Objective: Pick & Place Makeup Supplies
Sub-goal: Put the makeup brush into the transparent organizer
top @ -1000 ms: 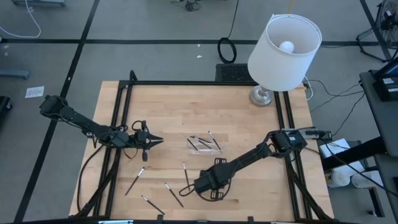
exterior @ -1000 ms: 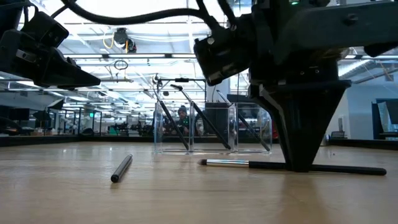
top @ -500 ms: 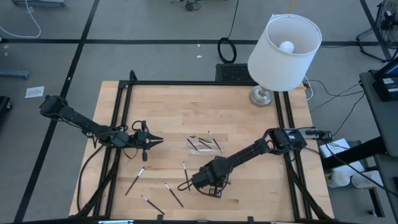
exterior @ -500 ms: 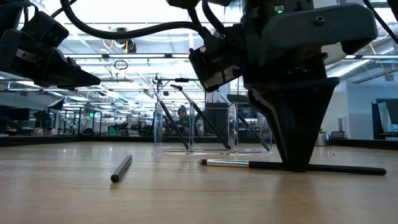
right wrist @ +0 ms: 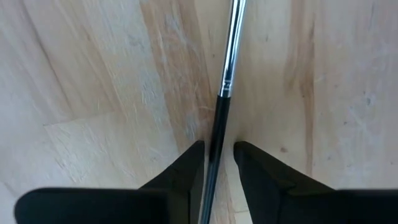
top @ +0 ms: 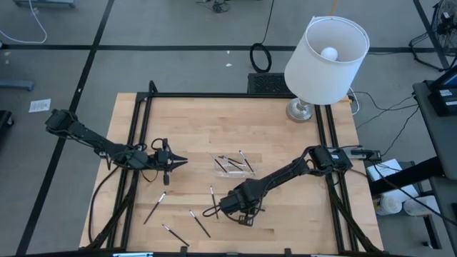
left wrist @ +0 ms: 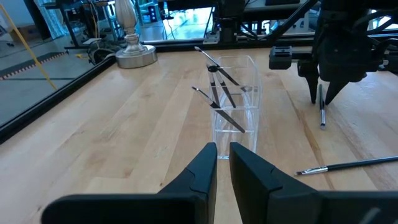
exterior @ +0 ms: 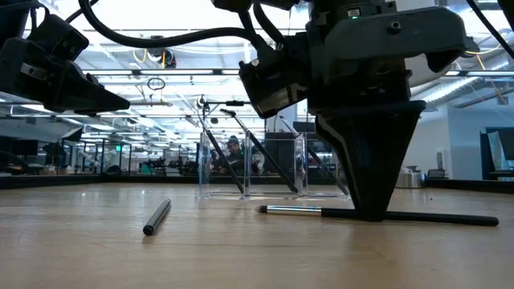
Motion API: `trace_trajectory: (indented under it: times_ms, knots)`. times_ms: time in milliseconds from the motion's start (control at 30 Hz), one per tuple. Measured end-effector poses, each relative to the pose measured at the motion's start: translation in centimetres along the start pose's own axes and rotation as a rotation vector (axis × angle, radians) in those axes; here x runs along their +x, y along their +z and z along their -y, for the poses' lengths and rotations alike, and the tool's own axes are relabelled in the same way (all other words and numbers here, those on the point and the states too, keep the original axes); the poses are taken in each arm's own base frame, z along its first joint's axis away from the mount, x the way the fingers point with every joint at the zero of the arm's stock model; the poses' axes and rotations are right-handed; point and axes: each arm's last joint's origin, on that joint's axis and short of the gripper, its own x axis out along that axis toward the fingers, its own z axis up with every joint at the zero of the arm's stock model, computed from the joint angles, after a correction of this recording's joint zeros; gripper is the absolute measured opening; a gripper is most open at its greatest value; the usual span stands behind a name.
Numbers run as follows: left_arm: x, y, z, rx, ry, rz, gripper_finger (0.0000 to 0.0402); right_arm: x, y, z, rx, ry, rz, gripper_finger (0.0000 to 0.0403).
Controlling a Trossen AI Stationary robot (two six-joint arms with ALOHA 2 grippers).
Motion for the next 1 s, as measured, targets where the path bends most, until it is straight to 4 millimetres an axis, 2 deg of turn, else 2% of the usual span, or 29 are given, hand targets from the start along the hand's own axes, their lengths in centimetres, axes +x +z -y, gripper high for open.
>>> trace_trajectory:
  times_ms: [367,500,733,833,1000]
  knots:
    - [0.0,0.0,0.0,0.001,0.000,0.001,0.0051,0.0,0.4,-0.1,0.031,-0.003,0.048,0.0091]
    - [0.0,0.0,0.0,0.001,0.000,0.000,0.0051,0.5,0.3,-0.1,0.038,-0.002,0.025,0.0091]
    - [0.0,0.0,0.0,0.001,0.001,0.000,0.0051,2.8,-0.2,0.0,0.050,-0.053,-0.076,0.0091]
    - [0.0,0.0,0.0,0.000,0.001,0.002,0.0051,2.9,-0.2,0.0,0.053,-0.053,-0.081,0.0090]
    - [0.0,0.0,0.0,0.000,0.001,0.001,0.0051,3.3,-0.5,-0.4,0.053,-0.068,-0.088,0.0066]
